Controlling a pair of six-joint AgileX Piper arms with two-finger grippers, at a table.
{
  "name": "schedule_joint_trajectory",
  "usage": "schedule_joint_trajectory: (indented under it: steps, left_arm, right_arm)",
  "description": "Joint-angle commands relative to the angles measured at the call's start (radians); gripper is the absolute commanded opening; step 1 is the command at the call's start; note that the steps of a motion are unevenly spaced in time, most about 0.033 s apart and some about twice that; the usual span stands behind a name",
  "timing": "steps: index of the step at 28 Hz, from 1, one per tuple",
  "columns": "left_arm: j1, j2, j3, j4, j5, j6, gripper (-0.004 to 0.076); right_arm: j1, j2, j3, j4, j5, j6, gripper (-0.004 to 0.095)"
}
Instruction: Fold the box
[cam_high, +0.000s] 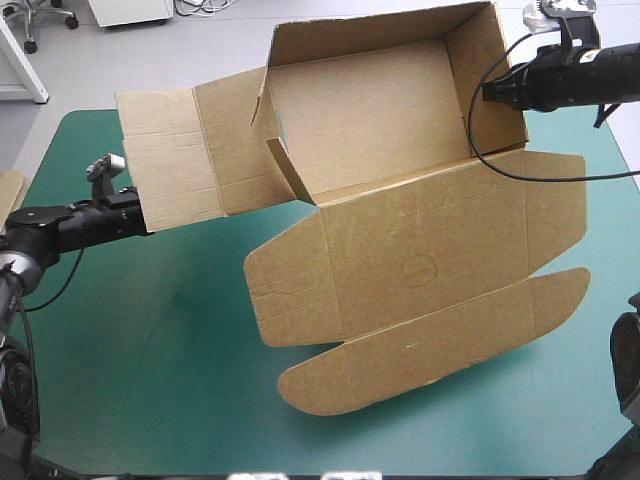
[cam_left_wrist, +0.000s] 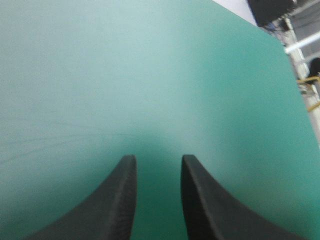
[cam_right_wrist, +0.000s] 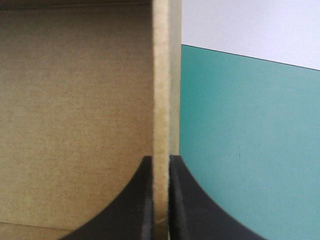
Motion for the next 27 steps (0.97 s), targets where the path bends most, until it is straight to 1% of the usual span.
schedule_joint_trajectory:
  steps: [1,2,4,8,10,20,22,25,27]
  left_arm:
    - [-0.116,-0.026,-0.03,-0.186,0.062,0.058,0.0223]
    - [-0.138,-0.026,-0.035,-0.206,0.077,0.062,0.0223]
    - [-0.176,-0.026,-0.053,-0.281,0.164,0.062,0.0223]
    - [-0.183,-0.026,-0.097,-0.393,0.298,0.063,0.0223]
    - [-0.183,-0.026,-0.118,-0.429,0.334,0.063,0.0223]
    - [-0.238,-0.026,-0.201,-0.451,0.337,-0.005,0.0232]
    - [-0.257,-0.026,-0.22,-0.458,0.337,-0.021,0.0265]
    - [-0.281,-0.026,-0.249,-0.462,0.337,-0.043,0.0344]
    - [-0.293,-0.026,-0.264,-0.462,0.333,-0.057,0.0372]
  right_arm:
    - [0.018,-0.048,-0.023,0.027,-0.033,0.005,-0.0009]
    - [0.019,-0.044,-0.021,0.016,-0.037,0.008,-0.0009]
    - [0.019,-0.031,-0.021,0.0,-0.041,0.009,-0.0009]
    - [0.019,-0.015,-0.002,-0.02,-0.062,0.011,-0.0009]
    - [0.019,-0.008,0.007,-0.037,-0.071,0.018,-0.0009]
    - [0.019,0.013,0.009,-0.042,-0.088,0.024,-0.0008]
    - [0.019,0.017,0.009,-0.046,-0.088,0.027,-0.0009]
    - [0.019,0.023,0.009,-0.058,-0.088,0.033,-0.0009]
    - [0.019,0.023,0.009,-0.061,-0.088,0.035,-0.0009]
